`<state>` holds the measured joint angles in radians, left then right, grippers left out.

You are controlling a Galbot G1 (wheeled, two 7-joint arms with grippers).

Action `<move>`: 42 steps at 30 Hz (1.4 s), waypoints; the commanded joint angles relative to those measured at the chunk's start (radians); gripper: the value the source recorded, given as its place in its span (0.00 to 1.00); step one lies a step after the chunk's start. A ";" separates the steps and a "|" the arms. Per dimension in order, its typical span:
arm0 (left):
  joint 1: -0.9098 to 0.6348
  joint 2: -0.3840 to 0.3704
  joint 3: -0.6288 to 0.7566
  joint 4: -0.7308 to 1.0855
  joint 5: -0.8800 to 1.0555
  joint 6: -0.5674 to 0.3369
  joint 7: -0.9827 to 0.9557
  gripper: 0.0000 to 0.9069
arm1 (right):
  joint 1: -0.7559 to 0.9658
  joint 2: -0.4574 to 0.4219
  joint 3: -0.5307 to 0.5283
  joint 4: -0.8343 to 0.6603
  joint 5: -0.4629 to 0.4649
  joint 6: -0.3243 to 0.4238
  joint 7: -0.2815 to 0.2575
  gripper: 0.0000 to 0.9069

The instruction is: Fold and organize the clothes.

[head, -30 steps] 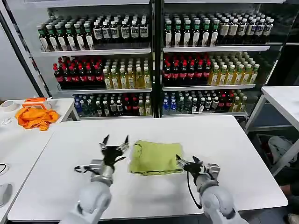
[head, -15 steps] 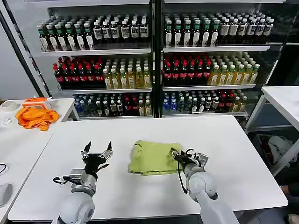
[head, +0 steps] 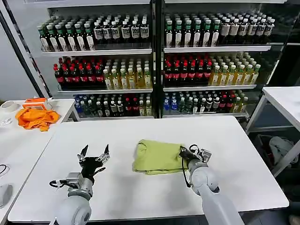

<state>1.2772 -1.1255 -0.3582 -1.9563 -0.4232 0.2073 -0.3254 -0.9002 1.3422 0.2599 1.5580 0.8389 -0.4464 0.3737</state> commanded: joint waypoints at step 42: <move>0.166 -0.012 0.010 -0.140 0.067 -0.009 0.040 1.00 | -0.685 -0.055 0.314 0.608 -0.680 0.361 -0.313 1.00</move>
<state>1.4045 -1.1326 -0.3509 -2.0631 -0.3637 0.1983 -0.2876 -1.3780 1.2670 0.4930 2.0017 0.2545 -0.1395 0.1008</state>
